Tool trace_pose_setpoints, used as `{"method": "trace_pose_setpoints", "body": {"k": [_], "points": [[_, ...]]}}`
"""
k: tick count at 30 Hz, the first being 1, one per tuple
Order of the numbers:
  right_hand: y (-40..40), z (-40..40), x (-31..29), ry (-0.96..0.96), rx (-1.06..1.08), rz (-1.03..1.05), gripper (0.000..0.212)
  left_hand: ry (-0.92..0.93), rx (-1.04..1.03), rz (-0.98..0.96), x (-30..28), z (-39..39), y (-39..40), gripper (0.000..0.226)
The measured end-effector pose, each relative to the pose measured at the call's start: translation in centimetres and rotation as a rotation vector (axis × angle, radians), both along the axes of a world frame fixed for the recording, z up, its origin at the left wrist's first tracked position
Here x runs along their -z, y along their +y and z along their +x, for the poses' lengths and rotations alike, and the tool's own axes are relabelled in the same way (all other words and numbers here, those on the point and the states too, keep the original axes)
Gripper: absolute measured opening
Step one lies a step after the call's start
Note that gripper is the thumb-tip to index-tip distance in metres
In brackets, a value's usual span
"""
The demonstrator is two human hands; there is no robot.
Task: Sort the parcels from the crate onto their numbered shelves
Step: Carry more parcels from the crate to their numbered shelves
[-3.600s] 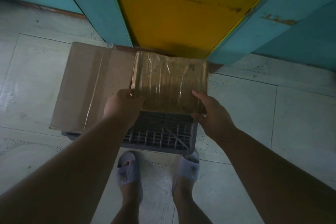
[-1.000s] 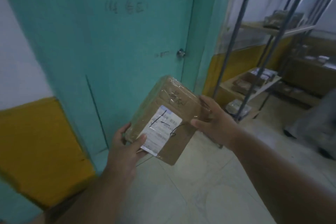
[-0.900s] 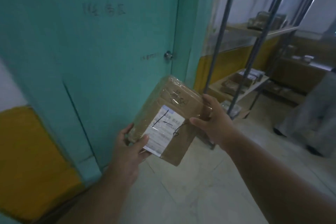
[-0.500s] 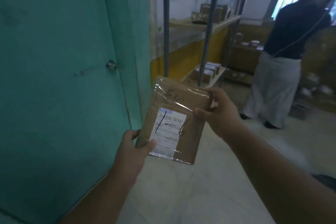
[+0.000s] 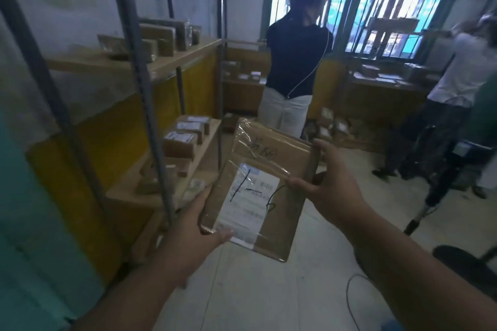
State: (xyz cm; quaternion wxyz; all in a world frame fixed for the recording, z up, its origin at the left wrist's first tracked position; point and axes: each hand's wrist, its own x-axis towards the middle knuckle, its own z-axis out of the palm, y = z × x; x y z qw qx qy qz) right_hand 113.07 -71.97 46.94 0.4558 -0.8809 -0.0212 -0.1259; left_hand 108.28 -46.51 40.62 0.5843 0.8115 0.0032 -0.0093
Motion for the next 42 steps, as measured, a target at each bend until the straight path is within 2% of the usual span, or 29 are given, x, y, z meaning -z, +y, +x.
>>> {"method": "trace_pose_setpoints", "body": {"k": [5, 11, 18, 23, 30, 33, 36, 39, 42], "points": [[-4.3, 11.6, -2.3, -0.079, -0.13, -0.021, 0.095, -0.051, -0.047, -0.037, -1.9, 10.9, -4.9, 0.068], [-4.9, 26.8, -5.9, -0.204, -0.32, -0.138, 0.087, -0.113, -0.198, -0.07, -5.0, 23.2, -6.0, 0.077], [-4.1, 43.2, -6.9, -0.328, -0.341, -0.063, 0.093, -0.256, -0.178, -0.032, -7.2, 38.6, -5.4, 0.071], [-5.4, 52.0, -9.4, -0.404, -0.322, -0.078, 0.096, -0.313, -0.193, 0.016, -10.3, 46.7, -6.4, 0.076], [-7.5, 62.7, -11.5, -0.464, -0.514, -0.042, 0.1, -0.435, -0.376, 0.091, -11.6, 53.9, -10.2, 0.092], [-8.5, 67.6, -13.1, -0.427, -0.644, 0.016, 0.099, -0.461, -0.458, 0.18, -12.3, 56.6, -12.3, 0.088], [-8.8, 71.9, -15.3, -0.469, -0.75, 0.026, 0.099, -0.471, -0.516, 0.292, -13.9, 58.8, -13.9, 0.084], [-8.0, 74.2, -17.5, -0.498, -0.836, 0.03, 0.098, -0.438, -0.544, 0.392, -16.4, 59.6, -14.8, 0.073], [-6.6, 75.5, -18.9, -0.493, -0.904, 0.019, 0.099, -0.433, -0.595, 0.44, -18.5, 59.6, -15.0, 0.074]]}}
